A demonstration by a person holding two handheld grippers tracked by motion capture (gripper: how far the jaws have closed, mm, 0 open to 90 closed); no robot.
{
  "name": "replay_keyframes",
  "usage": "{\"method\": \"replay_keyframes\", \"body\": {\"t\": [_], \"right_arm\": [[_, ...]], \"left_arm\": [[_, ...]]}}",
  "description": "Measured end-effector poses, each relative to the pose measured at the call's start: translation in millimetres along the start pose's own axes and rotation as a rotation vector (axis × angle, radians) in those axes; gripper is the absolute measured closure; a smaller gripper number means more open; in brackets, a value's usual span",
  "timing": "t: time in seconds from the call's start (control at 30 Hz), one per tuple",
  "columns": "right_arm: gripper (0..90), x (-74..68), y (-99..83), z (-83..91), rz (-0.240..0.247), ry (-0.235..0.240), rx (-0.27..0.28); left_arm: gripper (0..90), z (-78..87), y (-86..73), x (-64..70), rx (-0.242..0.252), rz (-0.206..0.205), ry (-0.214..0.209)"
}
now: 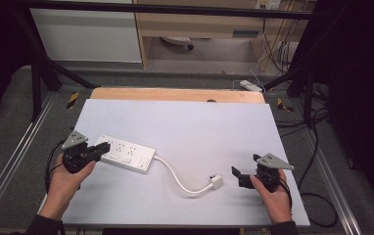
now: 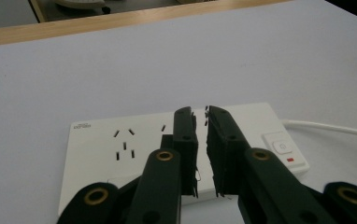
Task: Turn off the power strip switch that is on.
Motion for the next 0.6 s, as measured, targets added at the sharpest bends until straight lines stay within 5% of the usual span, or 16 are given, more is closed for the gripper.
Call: {"method": "replay_keyframes", "body": {"t": [0.6], "right_arm": [[3.3, -0.8, 0.5, 0.3, 0.008, -0.001, 0.002]], "left_arm": [[87.7, -11.4, -6.8, -0.3, -0.015, -0.012, 0.009]]}}
Point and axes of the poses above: each handheld gripper's, and its own axes: z roughly backward along the jaws, y roughly out of its top, x roughly to its right, the point moved 5 cm from there along -z, roughly forward along the jaws, and after that the axes turned 2 degrees about y, right-handed, at the moved point
